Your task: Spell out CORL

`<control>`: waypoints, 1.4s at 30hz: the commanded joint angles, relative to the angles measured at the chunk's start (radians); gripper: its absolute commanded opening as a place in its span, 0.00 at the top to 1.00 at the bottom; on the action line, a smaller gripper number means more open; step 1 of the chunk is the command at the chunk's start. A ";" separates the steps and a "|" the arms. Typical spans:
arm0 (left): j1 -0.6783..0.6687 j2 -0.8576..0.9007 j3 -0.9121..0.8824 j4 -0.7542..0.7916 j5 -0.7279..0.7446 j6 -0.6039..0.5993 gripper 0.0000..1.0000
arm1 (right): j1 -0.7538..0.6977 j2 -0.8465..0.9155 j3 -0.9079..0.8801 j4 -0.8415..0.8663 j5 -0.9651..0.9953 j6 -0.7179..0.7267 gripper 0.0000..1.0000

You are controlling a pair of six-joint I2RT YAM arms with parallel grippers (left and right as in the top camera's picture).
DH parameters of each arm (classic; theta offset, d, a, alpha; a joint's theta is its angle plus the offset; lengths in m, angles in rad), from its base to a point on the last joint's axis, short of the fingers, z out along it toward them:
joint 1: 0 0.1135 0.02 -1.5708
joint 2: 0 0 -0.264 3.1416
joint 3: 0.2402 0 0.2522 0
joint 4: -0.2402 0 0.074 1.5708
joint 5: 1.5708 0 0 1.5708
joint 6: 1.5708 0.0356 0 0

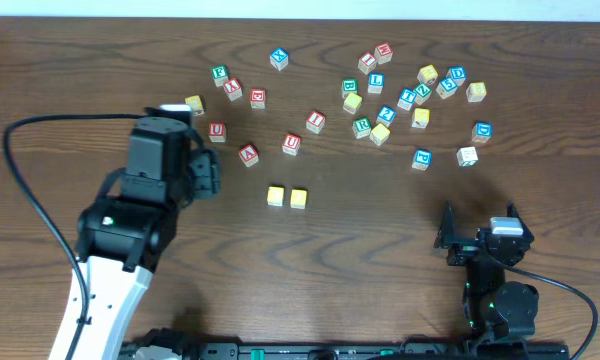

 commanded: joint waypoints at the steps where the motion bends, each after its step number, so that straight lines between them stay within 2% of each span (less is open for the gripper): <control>1: 0.080 -0.006 0.019 0.003 0.079 0.042 0.30 | -0.003 0.005 -0.001 -0.003 -0.001 -0.007 0.01; 4: 0.126 -0.006 0.019 0.007 0.154 0.083 0.29 | -0.003 0.005 -0.001 0.030 -0.105 0.062 0.01; 6: 0.167 -0.006 0.019 0.015 0.160 0.085 0.29 | -0.003 0.006 0.016 0.078 -0.249 0.069 0.01; 8: 0.182 -0.006 0.019 0.018 0.160 0.084 0.29 | -0.003 0.020 0.052 0.062 -0.262 0.079 0.01; 11: 0.185 -0.006 0.019 0.018 0.160 0.084 0.28 | -0.003 0.147 0.198 0.006 -0.264 0.038 0.01; 12: 0.185 -0.006 0.019 0.018 0.160 0.084 0.09 | -0.003 0.215 0.260 -0.007 -0.282 0.014 0.01; 16: 0.185 -0.006 0.019 0.017 0.160 0.084 0.08 | -0.003 0.648 0.676 -0.180 -0.429 -0.011 0.01; 17: 0.185 -0.005 0.019 0.017 0.159 0.084 0.08 | -0.003 0.810 0.866 -0.322 -0.485 -0.011 0.01; 18: 0.185 -0.004 0.019 0.017 0.159 0.084 0.08 | -0.003 0.884 0.964 -0.405 -0.513 -0.012 0.01; 19: 0.185 -0.004 0.019 0.017 0.160 0.084 0.08 | -0.003 1.015 1.135 -0.552 -0.572 -0.042 0.01; 21: 0.185 -0.004 0.019 0.017 0.159 0.084 0.08 | -0.003 1.157 1.321 -0.713 -0.629 -0.088 0.01; 22: 0.185 -0.004 0.019 0.017 0.159 0.084 0.08 | -0.003 1.293 1.492 -0.828 -0.661 -0.085 0.01; 25: 0.185 -0.004 0.019 0.017 0.159 0.084 0.08 | -0.003 1.442 1.638 -0.914 -0.682 -0.067 0.01; 28: 0.185 -0.004 0.019 0.017 0.159 0.084 0.08 | -0.001 1.543 1.667 -0.853 -0.754 -0.061 0.01; 29: 0.185 -0.004 0.019 0.017 0.159 0.084 0.08 | 0.008 1.580 1.677 -0.836 -0.726 -0.018 0.13; 30: 0.185 -0.004 0.019 0.017 0.159 0.084 0.08 | 0.018 1.605 1.688 -0.839 -0.684 0.010 0.21; 31: 0.185 -0.004 0.019 0.017 0.160 0.084 0.08 | 0.039 1.642 1.708 -0.857 -0.616 0.027 0.23; 33: 0.185 -0.004 0.019 0.017 0.159 0.084 0.08 | 0.082 1.703 1.744 -0.890 -0.525 0.025 0.16; 34: 0.185 -0.004 0.019 0.017 0.160 0.085 0.08 | 0.098 1.723 1.758 -0.902 -0.494 0.019 0.14; 36: 0.185 -0.004 0.019 0.017 0.159 0.084 0.08 | 0.185 1.824 1.836 -0.972 -0.314 0.007 0.14; 39: 0.185 -0.004 0.019 0.017 0.159 0.084 0.08 | 0.265 1.947 1.936 -1.036 -0.169 0.010 0.07; 40: 0.185 -0.004 0.019 0.017 0.160 0.084 0.08 | 0.271 1.968 1.953 -1.046 -0.161 0.028 0.07; 42: 0.185 -0.004 0.019 0.017 0.159 0.085 0.08 | 0.277 2.023 1.986 -1.064 -0.144 0.109 0.23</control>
